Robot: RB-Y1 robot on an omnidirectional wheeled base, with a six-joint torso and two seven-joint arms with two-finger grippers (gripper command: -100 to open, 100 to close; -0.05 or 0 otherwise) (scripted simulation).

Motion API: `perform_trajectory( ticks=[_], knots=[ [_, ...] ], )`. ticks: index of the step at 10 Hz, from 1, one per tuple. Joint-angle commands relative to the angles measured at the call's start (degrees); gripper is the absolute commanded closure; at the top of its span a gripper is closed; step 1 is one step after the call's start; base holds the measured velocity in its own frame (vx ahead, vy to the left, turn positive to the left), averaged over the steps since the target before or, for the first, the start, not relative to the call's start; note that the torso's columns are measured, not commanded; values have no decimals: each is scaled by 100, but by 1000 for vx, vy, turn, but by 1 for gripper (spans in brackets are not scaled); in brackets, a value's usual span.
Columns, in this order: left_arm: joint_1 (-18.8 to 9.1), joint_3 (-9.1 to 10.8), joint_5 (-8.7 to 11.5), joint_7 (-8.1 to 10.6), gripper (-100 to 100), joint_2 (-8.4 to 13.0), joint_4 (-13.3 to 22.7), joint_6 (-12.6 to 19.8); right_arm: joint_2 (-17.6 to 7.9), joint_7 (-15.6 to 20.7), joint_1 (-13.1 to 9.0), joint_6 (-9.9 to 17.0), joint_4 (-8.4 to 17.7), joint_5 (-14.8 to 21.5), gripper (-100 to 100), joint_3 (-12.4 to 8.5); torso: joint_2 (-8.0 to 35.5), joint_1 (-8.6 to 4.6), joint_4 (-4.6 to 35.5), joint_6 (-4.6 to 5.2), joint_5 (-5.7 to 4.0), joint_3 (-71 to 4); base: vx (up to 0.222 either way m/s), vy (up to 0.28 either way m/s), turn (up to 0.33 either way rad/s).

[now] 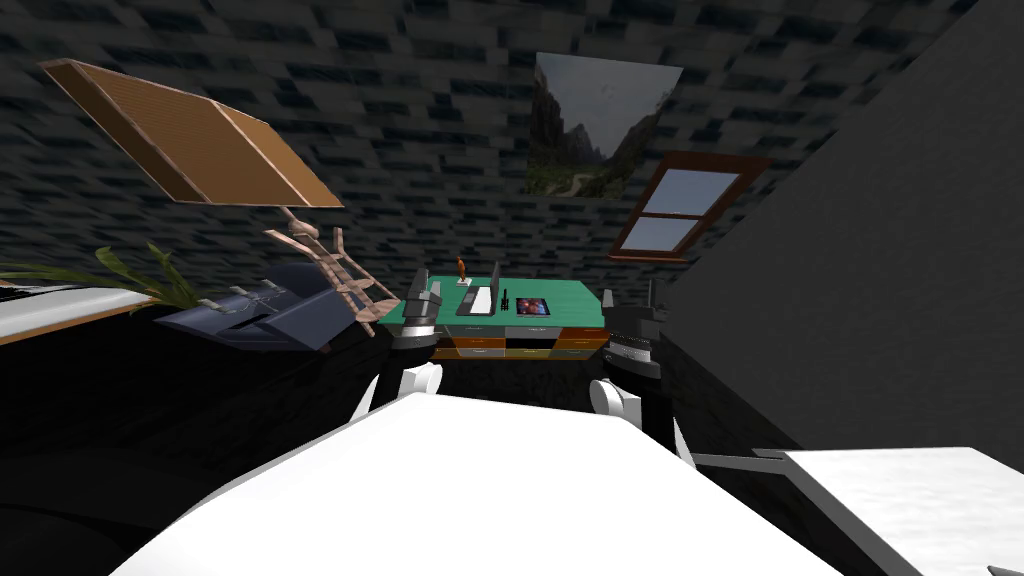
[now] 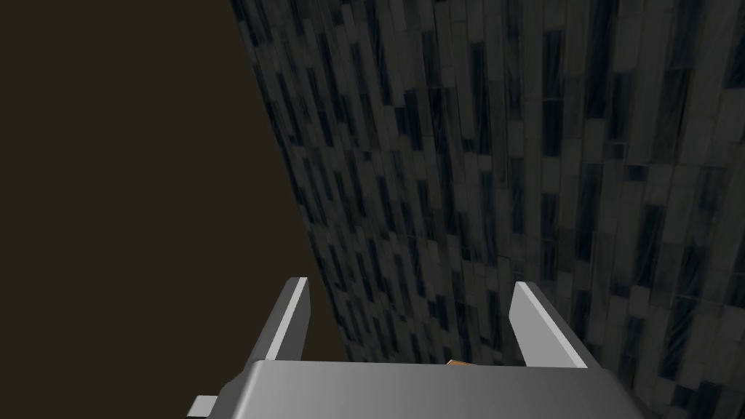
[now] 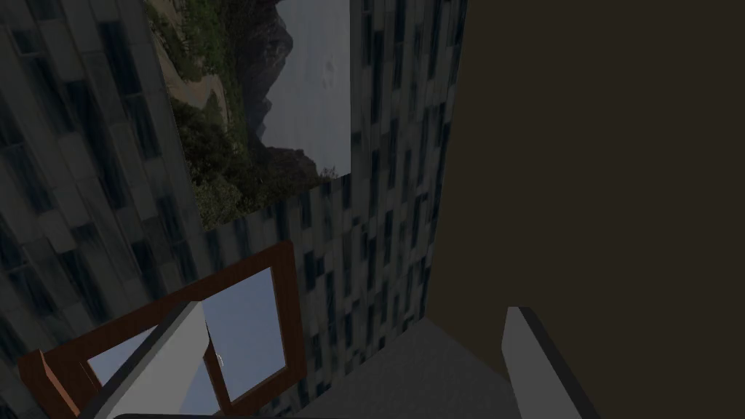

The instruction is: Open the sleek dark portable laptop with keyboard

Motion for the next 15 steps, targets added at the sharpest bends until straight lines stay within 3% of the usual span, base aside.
perform_trajectory(
  ticks=[1,9,10,12,15],
  knots=[
    [0,0,0,0,0,0,0,0,0,0,0,0,0,0,0,0,232,0,235,0,0,-467,0,0,0],
    [0,0,0,0,0,0,-2,-1,0,0,0,-1,-2,0,0,0,3539,0,3537,0,0,-7073,0,0,0],
    [-9,10,-21,-19,-100,280,35,24,0,0,0,-1,-2,0,0,0,3962,0,3960,0,0,-7919,19,-11,-3],
    [-28,31,-67,-60,-100,616,114,79,0,0,1,0,1,0,0,0,4201,-2,4203,0,0,-8430,34,-21,-5],
    [-86,96,-208,-186,-100,966,354,246,0,0,1,0,1,0,0,0,4222,-5,4226,0,-1,-8460,64,-42,-8]
  ],
)
